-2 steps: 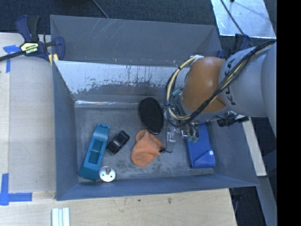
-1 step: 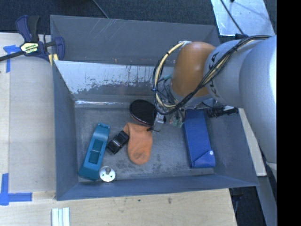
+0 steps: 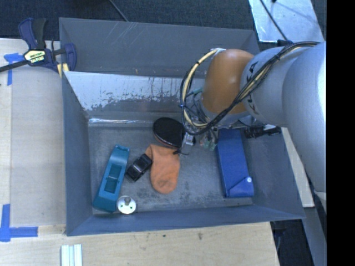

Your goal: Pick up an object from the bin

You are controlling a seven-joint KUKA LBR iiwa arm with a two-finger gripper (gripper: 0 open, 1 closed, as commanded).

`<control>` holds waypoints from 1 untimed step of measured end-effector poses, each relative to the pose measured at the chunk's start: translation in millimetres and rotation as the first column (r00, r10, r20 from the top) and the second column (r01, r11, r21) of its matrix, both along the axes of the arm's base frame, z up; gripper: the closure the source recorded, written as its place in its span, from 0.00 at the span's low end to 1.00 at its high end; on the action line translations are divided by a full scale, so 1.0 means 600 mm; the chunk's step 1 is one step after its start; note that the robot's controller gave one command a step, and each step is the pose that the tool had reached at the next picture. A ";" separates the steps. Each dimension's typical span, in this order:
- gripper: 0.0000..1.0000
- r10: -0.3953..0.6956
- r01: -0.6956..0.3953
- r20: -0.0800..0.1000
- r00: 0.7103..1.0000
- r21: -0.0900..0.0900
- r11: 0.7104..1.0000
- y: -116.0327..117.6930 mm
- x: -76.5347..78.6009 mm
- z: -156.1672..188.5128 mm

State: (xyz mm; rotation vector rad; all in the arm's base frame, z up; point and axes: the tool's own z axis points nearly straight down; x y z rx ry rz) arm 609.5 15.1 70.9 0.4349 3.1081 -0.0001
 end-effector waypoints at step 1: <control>1.00 0.015 -0.015 0.001 1.000 0.000 1.000 -0.052 -0.004 0.334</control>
Offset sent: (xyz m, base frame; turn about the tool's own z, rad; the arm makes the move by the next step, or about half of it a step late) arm 0.0000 0.0000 0.0000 0.0000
